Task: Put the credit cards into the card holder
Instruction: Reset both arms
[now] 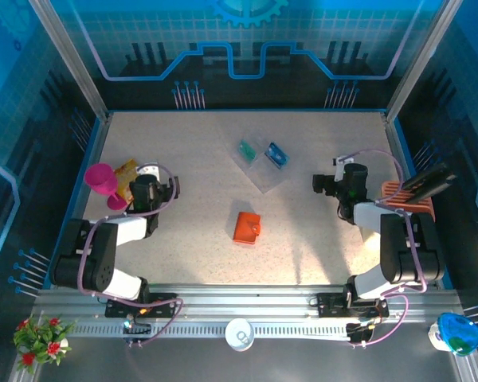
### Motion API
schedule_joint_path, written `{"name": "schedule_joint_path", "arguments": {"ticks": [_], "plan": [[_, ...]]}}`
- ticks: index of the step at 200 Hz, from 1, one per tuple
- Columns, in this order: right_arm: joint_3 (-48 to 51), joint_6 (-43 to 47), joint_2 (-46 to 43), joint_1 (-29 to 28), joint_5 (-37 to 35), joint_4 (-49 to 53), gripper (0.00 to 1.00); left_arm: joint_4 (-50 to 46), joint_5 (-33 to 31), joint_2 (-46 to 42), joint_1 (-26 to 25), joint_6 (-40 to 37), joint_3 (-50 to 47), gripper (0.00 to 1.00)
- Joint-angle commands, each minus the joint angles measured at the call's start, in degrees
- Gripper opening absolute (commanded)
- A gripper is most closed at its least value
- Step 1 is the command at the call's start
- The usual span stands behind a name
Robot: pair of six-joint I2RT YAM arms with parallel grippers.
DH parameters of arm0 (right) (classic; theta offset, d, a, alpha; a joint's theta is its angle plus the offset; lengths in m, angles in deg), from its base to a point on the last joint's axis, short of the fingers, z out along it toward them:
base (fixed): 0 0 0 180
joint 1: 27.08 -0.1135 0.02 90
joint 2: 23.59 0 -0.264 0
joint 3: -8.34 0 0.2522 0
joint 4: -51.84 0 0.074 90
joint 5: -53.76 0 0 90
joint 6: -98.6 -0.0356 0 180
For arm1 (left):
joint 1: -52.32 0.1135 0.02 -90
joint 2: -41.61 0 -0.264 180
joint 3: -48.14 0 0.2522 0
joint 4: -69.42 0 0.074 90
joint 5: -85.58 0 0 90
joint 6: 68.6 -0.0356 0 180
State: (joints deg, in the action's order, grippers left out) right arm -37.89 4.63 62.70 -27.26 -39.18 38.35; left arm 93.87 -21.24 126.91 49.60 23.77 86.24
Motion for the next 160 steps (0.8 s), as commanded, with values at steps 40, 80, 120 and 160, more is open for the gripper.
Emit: {"name": "schedule_joint_path", "arguments": {"ticks": [40, 80, 120, 160], "plan": [[9.6, 3.9, 2.0, -0.6, 7.5, -23.8, 1.00, 13.8, 13.2, 3.7, 2.1, -2.9, -2.1, 0.99], [9.5, 3.4, 1.9, -1.9, 1.8, -23.1, 1.00, 13.6, 13.7, 3.8, 2.6, -2.4, -1.9, 0.99], [11.4, 2.2, 2.1, -5.1, -12.7, -27.2, 1.00, 14.2, 12.6, 3.8, 2.6, -2.4, -2.2, 0.99], [10.8, 2.9, 2.2, -5.6, -12.5, -26.5, 1.00, 14.2, 12.8, 3.8, 2.5, -2.4, -2.1, 0.99]]}}
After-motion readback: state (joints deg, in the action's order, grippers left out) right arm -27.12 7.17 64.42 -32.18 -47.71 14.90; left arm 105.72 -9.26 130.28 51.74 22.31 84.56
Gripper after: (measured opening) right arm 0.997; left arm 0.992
